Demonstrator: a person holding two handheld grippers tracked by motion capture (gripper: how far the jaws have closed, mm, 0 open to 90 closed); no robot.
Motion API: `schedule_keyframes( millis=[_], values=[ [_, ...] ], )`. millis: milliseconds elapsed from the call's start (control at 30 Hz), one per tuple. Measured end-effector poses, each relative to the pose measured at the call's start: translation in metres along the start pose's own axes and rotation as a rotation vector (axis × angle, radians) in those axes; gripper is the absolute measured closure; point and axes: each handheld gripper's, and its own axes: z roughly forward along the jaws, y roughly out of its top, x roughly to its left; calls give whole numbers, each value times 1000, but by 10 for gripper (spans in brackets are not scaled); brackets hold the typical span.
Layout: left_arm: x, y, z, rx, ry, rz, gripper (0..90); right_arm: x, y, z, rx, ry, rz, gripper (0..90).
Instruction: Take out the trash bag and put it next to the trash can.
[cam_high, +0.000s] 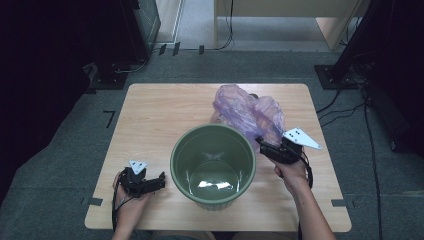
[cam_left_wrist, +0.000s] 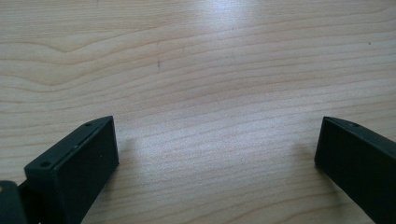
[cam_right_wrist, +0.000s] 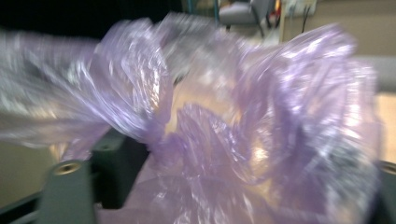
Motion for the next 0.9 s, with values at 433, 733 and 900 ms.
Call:
schedule_keyframes(
  millis=[433, 733, 900],
  values=[
    [0, 0, 0, 0, -1, -1, 0, -20, -60, -24, 244, -112, -87, 24],
    [0, 0, 0, 0, -1, -1, 0, -27, -81, -36, 318, -211, -143, 8],
    [0, 0, 0, -1, -2, -1, 0, -34, -86, -45, 329, -239, -138, 8]
  ],
)
